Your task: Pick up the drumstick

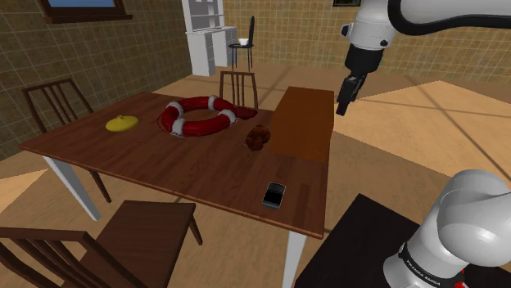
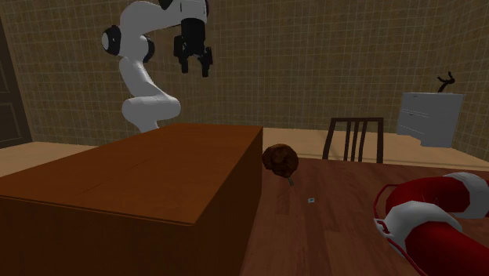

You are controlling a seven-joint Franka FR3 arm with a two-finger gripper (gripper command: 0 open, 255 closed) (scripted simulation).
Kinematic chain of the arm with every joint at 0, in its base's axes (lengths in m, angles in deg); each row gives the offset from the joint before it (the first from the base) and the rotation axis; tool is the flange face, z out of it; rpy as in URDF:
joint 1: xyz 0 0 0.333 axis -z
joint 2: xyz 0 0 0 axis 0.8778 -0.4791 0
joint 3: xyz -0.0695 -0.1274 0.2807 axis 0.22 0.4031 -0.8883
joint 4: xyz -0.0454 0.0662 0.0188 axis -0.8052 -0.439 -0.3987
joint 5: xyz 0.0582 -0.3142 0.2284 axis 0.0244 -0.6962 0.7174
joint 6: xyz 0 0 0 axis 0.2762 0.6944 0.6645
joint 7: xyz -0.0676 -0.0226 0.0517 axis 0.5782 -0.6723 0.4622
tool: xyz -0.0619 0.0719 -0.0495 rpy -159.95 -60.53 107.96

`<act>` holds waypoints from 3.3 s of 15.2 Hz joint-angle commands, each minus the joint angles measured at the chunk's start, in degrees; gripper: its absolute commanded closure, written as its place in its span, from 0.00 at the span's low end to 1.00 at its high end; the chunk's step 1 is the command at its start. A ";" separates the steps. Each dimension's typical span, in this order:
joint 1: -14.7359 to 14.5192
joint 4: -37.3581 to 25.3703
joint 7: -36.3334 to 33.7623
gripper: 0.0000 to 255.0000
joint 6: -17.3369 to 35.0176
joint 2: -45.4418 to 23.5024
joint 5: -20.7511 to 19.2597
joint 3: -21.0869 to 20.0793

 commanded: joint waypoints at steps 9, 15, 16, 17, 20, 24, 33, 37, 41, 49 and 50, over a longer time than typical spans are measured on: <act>-1.23 -7.52 4.10 0.00 7.32 -18.43 -1.32 0.39; -1.97 -15.96 6.92 0.00 10.27 -32.53 -2.23 0.11; -2.08 -17.60 7.36 0.00 10.54 -34.89 -2.39 0.02; -2.20 -19.31 7.80 0.00 10.75 -37.25 -2.56 -0.07; -2.57 -24.85 9.08 0.00 10.99 -44.40 -3.13 -0.39; -3.13 -33.35 10.73 0.00 10.38 -54.10 -4.01 -0.90; -4.68 -52.75 13.85 0.00 6.80 -73.24 -5.94 -1.69; -4.61 -50.52 13.43 0.00 9.54 -73.78 -6.05 -1.66; -4.58 -49.25 13.16 0.00 11.25 -74.24 -6.14 -1.64; -4.59 -49.35 13.16 1.00 11.23 -74.32 -6.14 -1.64; -4.58 -49.35 13.16 1.00 11.23 -74.32 -6.14 -1.64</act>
